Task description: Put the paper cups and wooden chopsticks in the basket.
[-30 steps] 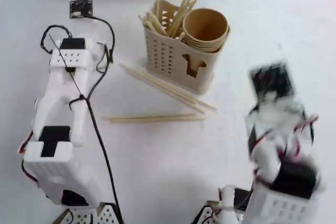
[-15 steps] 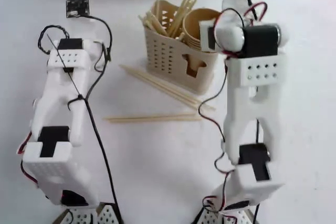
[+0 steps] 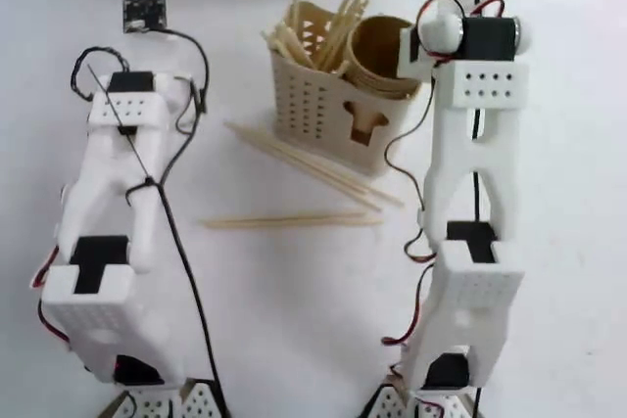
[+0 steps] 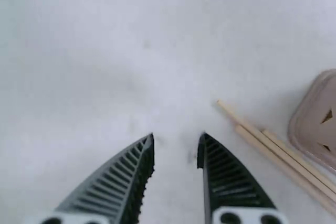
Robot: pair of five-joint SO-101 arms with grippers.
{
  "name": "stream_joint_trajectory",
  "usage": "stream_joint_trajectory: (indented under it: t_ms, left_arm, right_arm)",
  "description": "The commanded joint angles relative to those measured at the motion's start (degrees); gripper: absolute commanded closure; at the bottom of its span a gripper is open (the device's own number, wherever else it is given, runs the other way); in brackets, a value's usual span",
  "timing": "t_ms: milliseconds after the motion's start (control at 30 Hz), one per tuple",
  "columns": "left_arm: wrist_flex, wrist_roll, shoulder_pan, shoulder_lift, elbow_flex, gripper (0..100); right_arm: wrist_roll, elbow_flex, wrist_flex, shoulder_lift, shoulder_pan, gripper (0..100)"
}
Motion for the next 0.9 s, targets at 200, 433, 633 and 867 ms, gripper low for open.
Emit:
stream_joint_trajectory:
  t_ms: [200, 433, 633, 867]
  left_arm:
    - [-1.1, 0.3, 0.0, -0.5, -0.6, 85]
    - [-1.1, 0.3, -0.2, -0.5, -0.5, 85]
    - [-1.1, 0.3, -0.1, -0.5, -0.4, 85]
    - [-1.1, 0.3, 0.0, -0.5, -0.6, 85]
  right_arm:
    - [-0.2, 6.4, 0.1, -0.6, 0.5, 83.5]
    - [-0.1, 10.2, 0.0, 6.4, -0.1, 91.3]
    - [5.1, 10.1, 0.0, 4.5, 2.9, 98.1]
    - [11.1, 12.9, 0.6, 0.0, 10.2, 98.1]
